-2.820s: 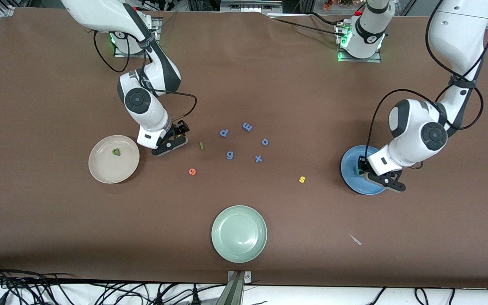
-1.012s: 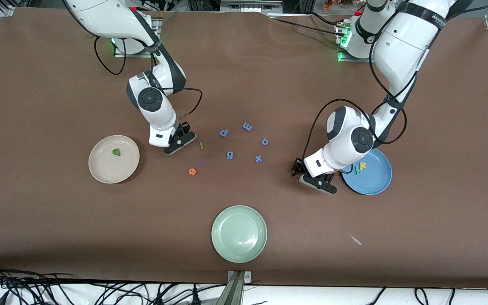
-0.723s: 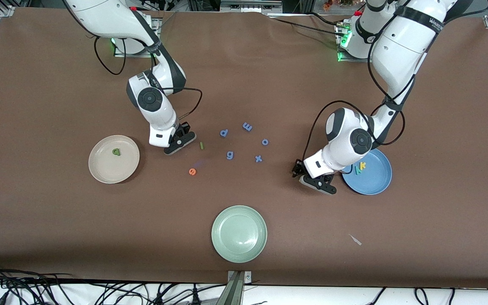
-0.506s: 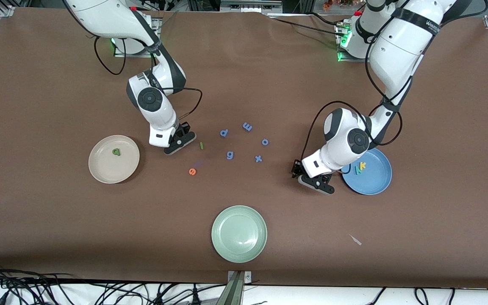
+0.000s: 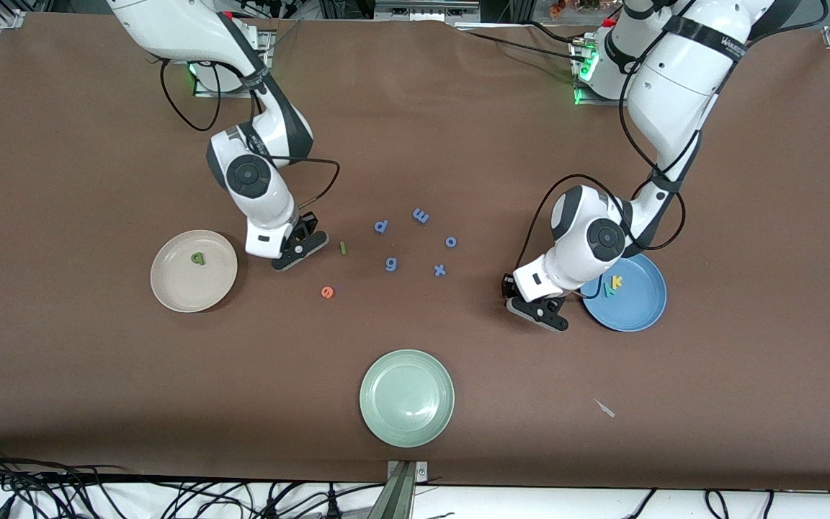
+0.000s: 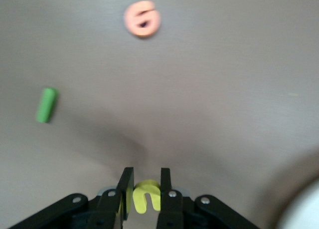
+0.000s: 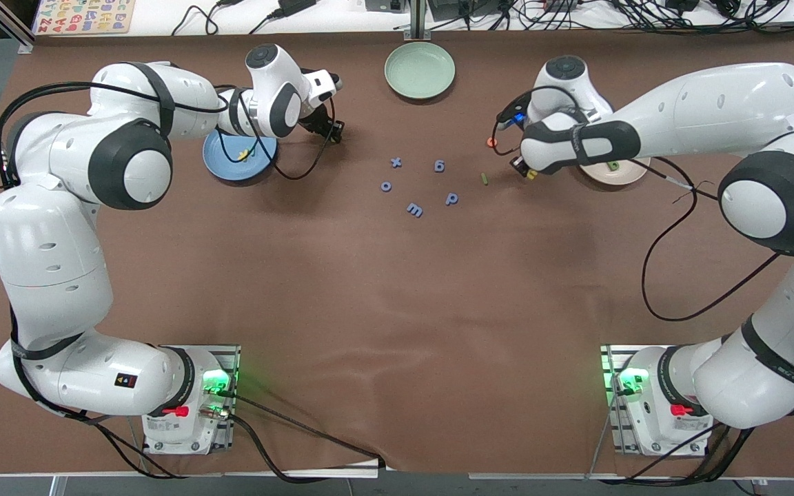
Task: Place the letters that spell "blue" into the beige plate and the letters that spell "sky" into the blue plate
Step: 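Drop the s with the left gripper while the right gripper drops the n, then raise the left gripper to rest while the right gripper grasps the orange 6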
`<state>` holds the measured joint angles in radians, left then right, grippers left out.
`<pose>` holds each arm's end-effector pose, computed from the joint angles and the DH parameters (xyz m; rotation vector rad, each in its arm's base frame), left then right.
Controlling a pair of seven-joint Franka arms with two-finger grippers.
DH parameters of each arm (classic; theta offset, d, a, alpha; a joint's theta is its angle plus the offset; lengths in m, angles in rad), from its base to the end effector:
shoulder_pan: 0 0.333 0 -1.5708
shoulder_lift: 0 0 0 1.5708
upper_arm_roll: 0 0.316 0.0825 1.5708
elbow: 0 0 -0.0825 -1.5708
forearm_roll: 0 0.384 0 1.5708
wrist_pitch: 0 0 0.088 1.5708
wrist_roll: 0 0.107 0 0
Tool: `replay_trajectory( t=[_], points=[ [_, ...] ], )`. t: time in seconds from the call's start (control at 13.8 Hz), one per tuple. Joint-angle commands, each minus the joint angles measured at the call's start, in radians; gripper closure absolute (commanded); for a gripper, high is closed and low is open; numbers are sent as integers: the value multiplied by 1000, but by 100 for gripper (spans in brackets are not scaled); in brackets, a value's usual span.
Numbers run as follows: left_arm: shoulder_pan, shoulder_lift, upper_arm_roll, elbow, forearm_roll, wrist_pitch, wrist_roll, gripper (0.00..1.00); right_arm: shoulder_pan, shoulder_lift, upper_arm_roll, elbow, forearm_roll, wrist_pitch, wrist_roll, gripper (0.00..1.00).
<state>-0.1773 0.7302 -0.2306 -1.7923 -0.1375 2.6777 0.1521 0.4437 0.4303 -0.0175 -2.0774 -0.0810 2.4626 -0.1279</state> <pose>0.6199 -0.2494 0.1665 2.8465 -0.5349 0.1982 0.5315 0.2415 0.2144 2.9316 0.9386 -0.0558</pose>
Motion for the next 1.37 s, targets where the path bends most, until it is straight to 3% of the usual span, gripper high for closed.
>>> replay_trajectory(
  t=[0.0,0.29,0.51,0.58,0.65,0.8,1.08,1.23,1.3],
  points=[
    [7,-43,19,-10,24,-13,4,85,-10,-36,-97,3,-2,-36,-91,80],
    [132,-214,10,-96,27,-172,12,85,-14,-33,-209,11,4,-47,-131,80],
    [263,-334,1,-217,24,-257,108,85,-74,-13,-223,36,3,-47,-160,76],
    [301,-362,1,-264,22,-263,154,85,-82,-12,-223,39,10,-47,-144,24],
    [326,-380,1,-307,22,-262,184,85,-80,-10,-223,39,44,-47,-107,0],
    [341,-385,1,-360,13,-262,182,81,-65,-13,-216,43,93,-48,11,0],
    [335,-382,-1,-355,9,-260,172,79,-16,27,-182,135,101,-97,216,0],
    [329,-377,-3,-351,9,-249,173,62,4,89,-130,221,101,-105,360,0],
    [329,-374,-4,-349,9,-246,172,30,7,119,-96,261,101,-109,445,0]
  ],
)
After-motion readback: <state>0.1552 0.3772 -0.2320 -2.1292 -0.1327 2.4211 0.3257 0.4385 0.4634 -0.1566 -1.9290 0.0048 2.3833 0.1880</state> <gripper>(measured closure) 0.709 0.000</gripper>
